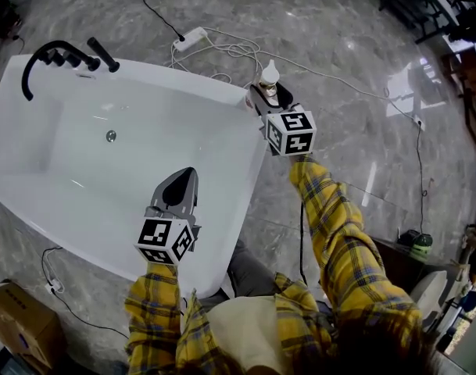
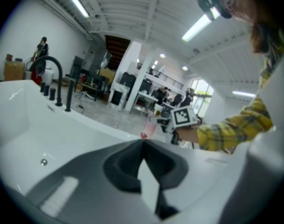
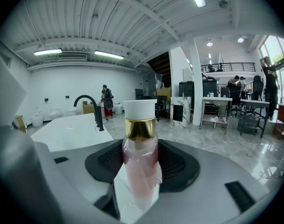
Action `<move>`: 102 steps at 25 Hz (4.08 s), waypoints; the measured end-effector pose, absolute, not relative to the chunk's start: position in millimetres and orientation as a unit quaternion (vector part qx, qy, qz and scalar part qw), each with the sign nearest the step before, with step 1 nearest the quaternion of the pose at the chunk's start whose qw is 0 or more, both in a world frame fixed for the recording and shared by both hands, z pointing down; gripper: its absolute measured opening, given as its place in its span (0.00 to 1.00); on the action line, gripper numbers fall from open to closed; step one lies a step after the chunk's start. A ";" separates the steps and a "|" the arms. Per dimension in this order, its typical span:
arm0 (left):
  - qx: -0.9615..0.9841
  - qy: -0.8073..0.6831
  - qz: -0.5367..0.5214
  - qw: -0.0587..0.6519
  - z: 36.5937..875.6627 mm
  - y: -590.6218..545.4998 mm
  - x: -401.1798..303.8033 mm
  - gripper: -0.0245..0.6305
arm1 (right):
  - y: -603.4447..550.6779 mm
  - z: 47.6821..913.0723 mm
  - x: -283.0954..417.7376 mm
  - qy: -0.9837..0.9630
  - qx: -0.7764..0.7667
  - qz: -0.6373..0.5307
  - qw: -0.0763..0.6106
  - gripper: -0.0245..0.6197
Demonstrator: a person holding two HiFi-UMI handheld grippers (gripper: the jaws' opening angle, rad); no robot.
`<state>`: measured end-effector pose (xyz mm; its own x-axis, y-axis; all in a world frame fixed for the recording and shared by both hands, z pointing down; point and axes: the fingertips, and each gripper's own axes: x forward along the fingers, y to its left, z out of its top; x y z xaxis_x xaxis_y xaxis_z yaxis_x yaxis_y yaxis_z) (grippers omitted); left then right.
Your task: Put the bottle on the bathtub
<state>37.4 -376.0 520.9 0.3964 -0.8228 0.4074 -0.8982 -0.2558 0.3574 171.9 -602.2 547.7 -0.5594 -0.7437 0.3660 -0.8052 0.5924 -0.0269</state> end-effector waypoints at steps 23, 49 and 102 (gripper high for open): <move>0.807 -0.517 0.066 0.277 516.7 -360.5 37.4 0.05 | -593.9 561.4 184.3 -0.867 0.455 0.130 0.155 0.38; 0.810 -0.531 -0.014 0.247 463.5 -305.8 -2.4 0.05 | -461.6 499.7 178.7 -0.862 0.468 0.131 0.146 0.38; 0.779 -0.575 -0.016 0.250 406.9 -162.8 -70.9 0.05 | -235.0 398.2 87.7 -0.880 0.430 0.181 0.090 0.06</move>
